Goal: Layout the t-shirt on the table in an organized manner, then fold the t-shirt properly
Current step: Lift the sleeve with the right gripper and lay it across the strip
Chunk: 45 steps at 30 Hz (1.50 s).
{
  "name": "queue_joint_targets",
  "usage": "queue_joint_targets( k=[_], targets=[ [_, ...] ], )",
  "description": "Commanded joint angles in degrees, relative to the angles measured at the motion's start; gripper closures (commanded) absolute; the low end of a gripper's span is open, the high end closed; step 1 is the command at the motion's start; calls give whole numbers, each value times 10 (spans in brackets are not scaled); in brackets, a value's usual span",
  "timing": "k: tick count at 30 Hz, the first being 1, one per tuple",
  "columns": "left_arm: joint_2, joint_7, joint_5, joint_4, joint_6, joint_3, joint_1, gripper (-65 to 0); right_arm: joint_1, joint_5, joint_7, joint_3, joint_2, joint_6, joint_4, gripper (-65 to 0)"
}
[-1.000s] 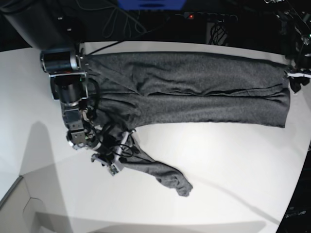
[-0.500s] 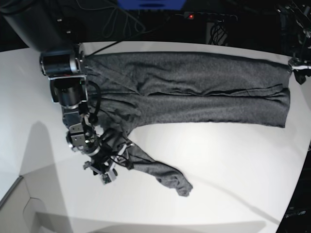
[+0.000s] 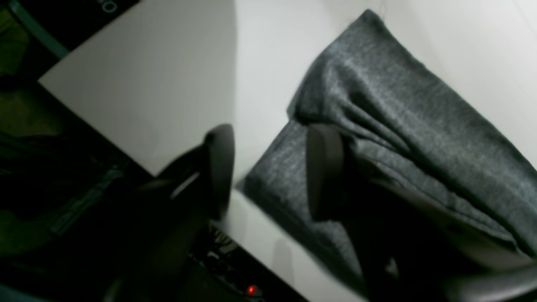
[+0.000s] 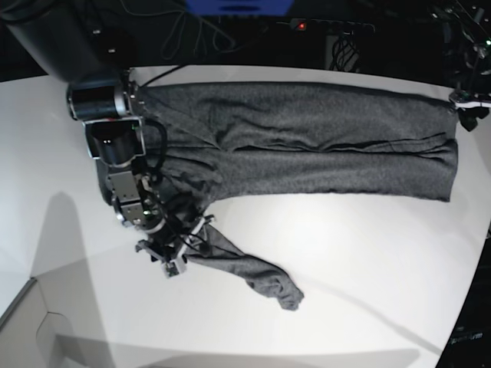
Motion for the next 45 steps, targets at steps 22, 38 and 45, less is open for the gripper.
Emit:
queue_joint_targets(
  k=[22, 38, 45],
  targets=[
    [-10, -12, -6, 14, -1, -2, -2, -275, -96, 7, -74, -22, -62, 3, 322, 0],
    [-10, -12, -7, 14, -1, -2, -3, -275, -329, 7, -189, -250, -90, 0, 625, 0],
    [-12, -12, -7, 15, -1, -2, -5, -275, -391, 7, -185, -298, -72, 0, 643, 0]
  ],
)
